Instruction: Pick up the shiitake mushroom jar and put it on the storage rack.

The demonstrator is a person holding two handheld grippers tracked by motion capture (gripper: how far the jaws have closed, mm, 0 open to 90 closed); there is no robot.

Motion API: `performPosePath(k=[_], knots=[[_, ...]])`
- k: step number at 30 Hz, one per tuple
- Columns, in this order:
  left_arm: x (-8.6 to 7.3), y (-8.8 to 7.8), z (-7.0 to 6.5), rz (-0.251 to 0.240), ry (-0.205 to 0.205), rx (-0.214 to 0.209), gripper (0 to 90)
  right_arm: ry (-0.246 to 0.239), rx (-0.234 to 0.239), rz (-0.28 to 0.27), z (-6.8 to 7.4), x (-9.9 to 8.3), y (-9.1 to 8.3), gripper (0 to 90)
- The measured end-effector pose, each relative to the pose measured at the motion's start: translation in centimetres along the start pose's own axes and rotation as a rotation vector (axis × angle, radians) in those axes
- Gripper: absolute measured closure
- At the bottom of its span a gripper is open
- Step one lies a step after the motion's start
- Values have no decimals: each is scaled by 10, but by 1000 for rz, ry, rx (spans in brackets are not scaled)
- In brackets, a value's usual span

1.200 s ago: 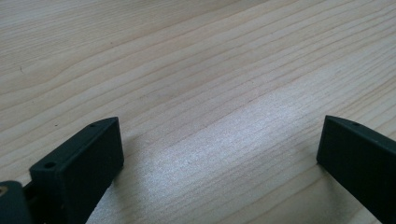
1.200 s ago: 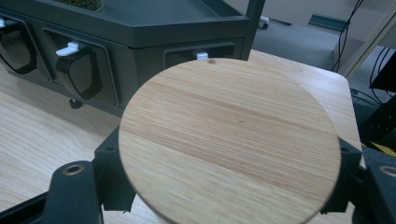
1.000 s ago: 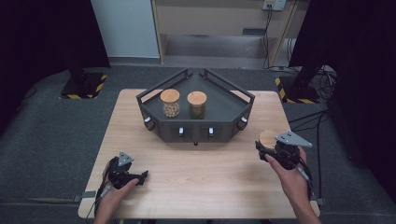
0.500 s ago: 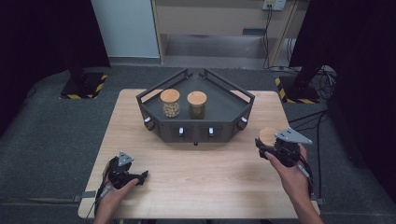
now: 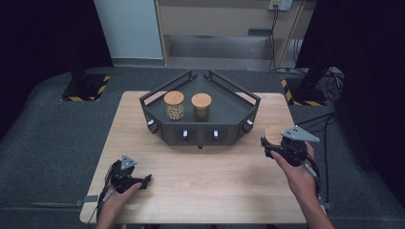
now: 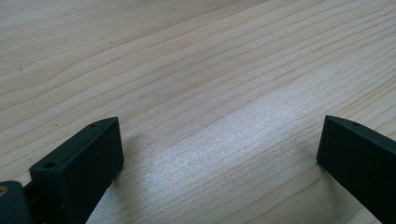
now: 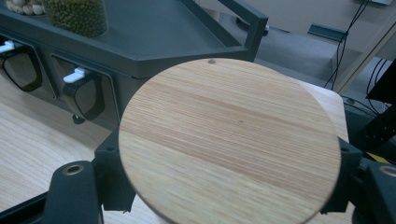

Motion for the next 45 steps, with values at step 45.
performPosePath(k=[45], knots=[[0, 0, 0, 0, 1, -1, 0, -29, 9, -25, 6, 54, 19, 255]])
Point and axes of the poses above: each handheld gripper's, and its own axes: y roughly forward along the jaws, x roughly out of its top, z roughly to its left, the point moved 9 cm from there along y, roughly forward along the jaws, and after that the axes turned 5 degrees about x, right-handed, at the moved point
